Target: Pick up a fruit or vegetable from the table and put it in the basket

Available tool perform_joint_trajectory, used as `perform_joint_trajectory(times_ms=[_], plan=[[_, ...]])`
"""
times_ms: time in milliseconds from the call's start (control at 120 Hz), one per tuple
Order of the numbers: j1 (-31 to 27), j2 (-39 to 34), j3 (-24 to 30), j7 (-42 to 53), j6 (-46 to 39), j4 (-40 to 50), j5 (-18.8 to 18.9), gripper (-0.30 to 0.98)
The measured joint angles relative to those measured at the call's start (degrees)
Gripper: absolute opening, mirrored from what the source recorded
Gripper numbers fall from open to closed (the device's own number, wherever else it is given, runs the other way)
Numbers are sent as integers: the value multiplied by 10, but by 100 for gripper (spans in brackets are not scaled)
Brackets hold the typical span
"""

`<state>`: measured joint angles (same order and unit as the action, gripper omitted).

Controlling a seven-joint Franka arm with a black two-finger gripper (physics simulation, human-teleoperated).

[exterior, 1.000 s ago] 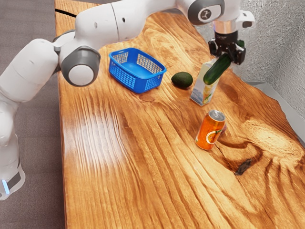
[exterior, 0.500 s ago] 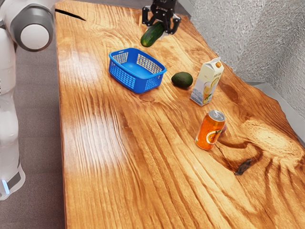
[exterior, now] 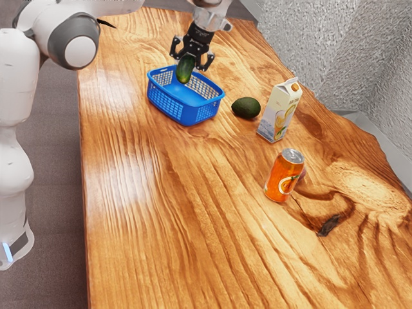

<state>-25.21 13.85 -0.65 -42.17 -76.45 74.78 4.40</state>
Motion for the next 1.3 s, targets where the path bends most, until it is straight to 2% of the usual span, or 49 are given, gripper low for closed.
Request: perform_joint_trajectory(times_ms=[317,767,858,958,1150,1233,1300], plan=[[-4,31,-38,-13,-48,-8,21,16],[-4,91,-40,-10,-105,-47,29,16],[-4,92,-40,-8,-114,-46,25,40],[-4,91,-40,-7,-120,-46,23,55],[-5,70,-35,13,-122,-46,7,65],[-1,33,47,67,-120,-46,-9,67],[57,10,85,108,-119,-43,-18,68]])
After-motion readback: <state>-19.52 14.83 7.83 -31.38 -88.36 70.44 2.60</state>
